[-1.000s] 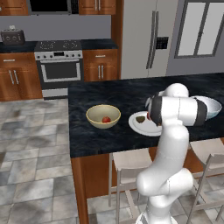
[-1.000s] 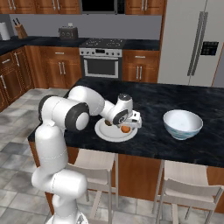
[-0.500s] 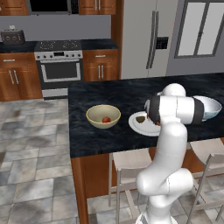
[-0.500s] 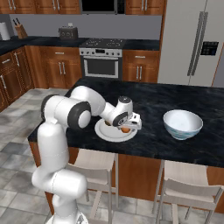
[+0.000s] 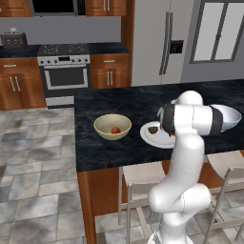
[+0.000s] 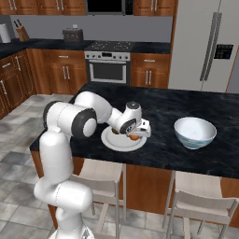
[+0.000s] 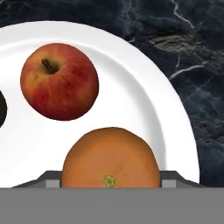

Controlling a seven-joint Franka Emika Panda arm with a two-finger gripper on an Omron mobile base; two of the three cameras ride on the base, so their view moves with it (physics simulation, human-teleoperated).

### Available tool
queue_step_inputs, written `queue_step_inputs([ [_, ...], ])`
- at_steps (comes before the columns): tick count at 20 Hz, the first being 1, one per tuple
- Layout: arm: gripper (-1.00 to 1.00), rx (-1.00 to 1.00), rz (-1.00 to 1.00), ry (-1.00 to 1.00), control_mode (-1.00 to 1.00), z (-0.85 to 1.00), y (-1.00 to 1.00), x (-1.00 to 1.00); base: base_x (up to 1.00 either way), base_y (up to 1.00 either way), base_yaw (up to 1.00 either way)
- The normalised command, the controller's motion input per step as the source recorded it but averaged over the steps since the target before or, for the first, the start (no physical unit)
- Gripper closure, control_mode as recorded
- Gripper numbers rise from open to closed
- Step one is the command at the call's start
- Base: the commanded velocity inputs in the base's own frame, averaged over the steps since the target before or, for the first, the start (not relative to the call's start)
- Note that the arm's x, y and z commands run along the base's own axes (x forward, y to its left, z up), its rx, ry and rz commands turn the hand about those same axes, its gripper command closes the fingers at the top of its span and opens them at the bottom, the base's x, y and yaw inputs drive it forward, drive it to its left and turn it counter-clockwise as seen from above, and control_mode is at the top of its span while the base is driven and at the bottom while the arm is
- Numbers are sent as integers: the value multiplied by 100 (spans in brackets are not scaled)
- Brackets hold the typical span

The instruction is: Take the fruits from the plate on the dining counter and place two fruits in each bowl.

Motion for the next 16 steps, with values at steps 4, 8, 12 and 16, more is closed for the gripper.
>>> queue_step_inputs([
  [4, 100, 0, 0, -7, -100, 65, 24, -34, 0, 0, 0],
  [8, 100, 0, 0, -10, -100, 86, 39, -71, 0, 0, 0],
  [12, 100, 0, 0, 0, -100, 73, 86, -44, 0, 0, 0],
  [16, 100, 0, 0, -6, -100, 64, 100, -3, 0, 0, 0],
])
